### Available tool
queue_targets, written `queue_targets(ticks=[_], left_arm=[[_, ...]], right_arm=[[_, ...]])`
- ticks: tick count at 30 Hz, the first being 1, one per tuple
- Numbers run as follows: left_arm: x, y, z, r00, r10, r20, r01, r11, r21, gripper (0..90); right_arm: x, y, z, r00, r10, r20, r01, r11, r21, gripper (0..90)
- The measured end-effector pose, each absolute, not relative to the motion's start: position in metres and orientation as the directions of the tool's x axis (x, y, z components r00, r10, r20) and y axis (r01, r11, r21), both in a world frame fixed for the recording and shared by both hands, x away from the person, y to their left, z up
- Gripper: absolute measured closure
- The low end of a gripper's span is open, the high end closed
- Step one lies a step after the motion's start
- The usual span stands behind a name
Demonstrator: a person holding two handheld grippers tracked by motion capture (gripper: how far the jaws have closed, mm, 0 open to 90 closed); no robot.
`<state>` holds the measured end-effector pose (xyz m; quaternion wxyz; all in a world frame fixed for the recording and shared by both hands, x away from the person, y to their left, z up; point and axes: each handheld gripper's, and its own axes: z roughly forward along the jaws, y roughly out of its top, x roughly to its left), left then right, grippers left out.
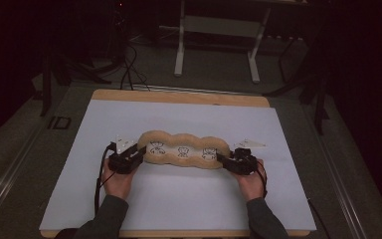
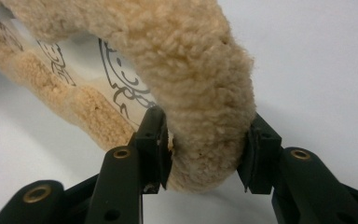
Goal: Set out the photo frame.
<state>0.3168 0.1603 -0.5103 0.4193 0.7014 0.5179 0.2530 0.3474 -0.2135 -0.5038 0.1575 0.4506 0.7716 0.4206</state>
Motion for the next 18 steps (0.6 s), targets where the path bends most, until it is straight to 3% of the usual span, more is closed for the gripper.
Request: queue_targets(ticks=[18], left_arm=[[0.3202, 0.1611, -0.5156, 0.362, 0.928, -0.089, 0.54, -0.131, 0.832, 68.5]], right_arm=[[0.3523, -0.218, -0.505, -0.517, 0.834, 0.192, 0.597, 0.19, 0.779, 56.4]])
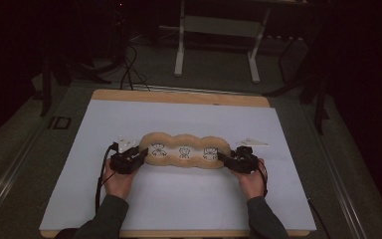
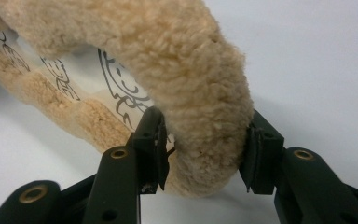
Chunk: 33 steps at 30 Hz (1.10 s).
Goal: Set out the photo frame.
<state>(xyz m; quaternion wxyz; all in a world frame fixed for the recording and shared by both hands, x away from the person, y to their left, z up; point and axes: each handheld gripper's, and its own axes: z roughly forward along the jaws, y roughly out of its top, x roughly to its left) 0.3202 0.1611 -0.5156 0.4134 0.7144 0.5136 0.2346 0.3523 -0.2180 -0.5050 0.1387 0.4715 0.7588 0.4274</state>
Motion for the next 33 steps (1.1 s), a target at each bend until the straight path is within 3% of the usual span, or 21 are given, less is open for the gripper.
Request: queue_targets(ticks=[10, 33], left_arm=[[0.3186, 0.1649, -0.5142, 0.37, 0.917, -0.149, 0.569, -0.097, 0.817, 69.3], [0.3165, 0.1702, -0.513, 0.403, 0.896, -0.187, 0.588, -0.097, 0.803, 65.3]], right_arm=[[0.3509, -0.223, -0.5038, -0.508, 0.826, 0.243, 0.628, 0.162, 0.762, 57.6], [0.349, -0.2178, -0.503, -0.52, 0.835, 0.181, 0.608, 0.213, 0.765, 52.8]])
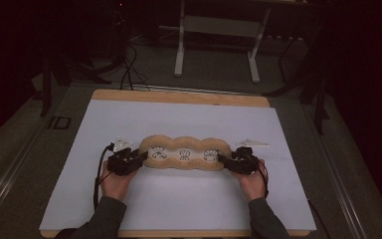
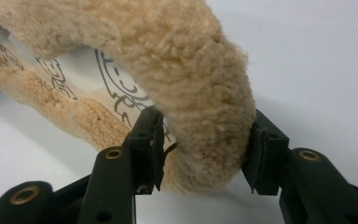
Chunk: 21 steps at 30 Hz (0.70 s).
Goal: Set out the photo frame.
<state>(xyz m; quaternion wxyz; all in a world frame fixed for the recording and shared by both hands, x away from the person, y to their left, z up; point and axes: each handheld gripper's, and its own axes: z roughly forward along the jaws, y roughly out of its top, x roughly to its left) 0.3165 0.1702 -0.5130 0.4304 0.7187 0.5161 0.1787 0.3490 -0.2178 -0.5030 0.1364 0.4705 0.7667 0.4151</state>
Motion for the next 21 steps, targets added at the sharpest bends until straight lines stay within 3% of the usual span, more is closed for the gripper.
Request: queue_targets(ticks=[8, 21], left_arm=[[0.314, 0.176, -0.51, 0.378, 0.905, -0.196, 0.587, -0.071, 0.807, 51.7], [0.307, 0.182, -0.504, 0.389, 0.902, -0.185, 0.578, -0.083, 0.812, 49.9]], right_arm=[[0.346, -0.214, -0.503, -0.536, 0.834, 0.132, 0.605, 0.27, 0.749, 43.3], [0.336, -0.218, -0.499, -0.544, 0.839, 0.02, 0.586, 0.363, 0.724, 38.6]])
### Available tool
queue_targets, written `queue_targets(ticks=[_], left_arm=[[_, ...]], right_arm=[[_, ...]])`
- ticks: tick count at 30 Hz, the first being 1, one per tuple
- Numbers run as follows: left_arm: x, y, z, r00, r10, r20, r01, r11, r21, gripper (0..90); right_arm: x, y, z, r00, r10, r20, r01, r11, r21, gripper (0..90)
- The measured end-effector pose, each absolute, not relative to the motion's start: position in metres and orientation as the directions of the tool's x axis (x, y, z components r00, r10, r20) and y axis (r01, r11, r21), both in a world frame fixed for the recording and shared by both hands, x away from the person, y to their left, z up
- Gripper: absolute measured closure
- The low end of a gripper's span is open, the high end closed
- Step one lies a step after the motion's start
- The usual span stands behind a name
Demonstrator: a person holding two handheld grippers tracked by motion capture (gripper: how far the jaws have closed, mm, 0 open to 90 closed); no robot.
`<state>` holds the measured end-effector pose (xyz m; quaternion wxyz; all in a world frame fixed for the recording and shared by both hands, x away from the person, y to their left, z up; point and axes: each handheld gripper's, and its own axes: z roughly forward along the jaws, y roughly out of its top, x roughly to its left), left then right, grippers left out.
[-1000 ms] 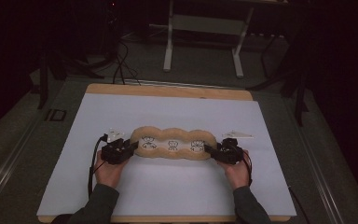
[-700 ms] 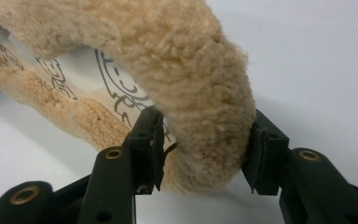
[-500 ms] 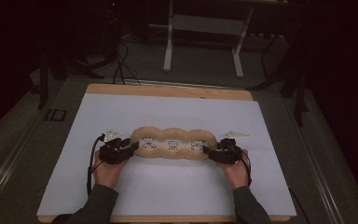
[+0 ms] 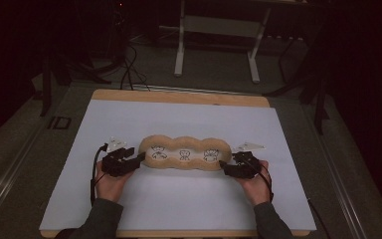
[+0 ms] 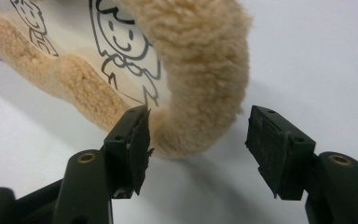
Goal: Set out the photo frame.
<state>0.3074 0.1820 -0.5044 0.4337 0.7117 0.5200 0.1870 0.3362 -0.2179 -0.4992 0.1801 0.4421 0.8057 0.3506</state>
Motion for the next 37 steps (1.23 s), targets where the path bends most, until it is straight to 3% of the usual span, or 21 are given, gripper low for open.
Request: queue_targets(ticks=[12, 20, 27, 37], left_arm=[[0.293, 0.192, -0.5, 0.407, 0.894, -0.188, 0.572, -0.089, 0.815, 49.8], [0.285, 0.199, -0.503, 0.423, 0.889, -0.173, 0.573, -0.115, 0.811, 49.8], [0.278, 0.204, -0.505, 0.425, 0.902, -0.078, 0.561, -0.195, 0.805, 47.2], [0.281, 0.229, -0.507, 0.335, 0.941, -0.048, 0.573, -0.164, 0.803, 44.5]], right_arm=[[0.324, -0.236, -0.495, -0.557, 0.831, -0.006, 0.598, 0.406, 0.691, 37.9], [0.318, -0.253, -0.504, -0.523, 0.852, 0.018, 0.607, 0.358, 0.71, 37.9], [0.313, -0.266, -0.512, -0.464, 0.886, -0.025, 0.604, 0.336, 0.723, 37.9], [0.319, -0.301, -0.516, -0.392, 0.92, -0.017, 0.626, 0.28, 0.727, 35.6]])
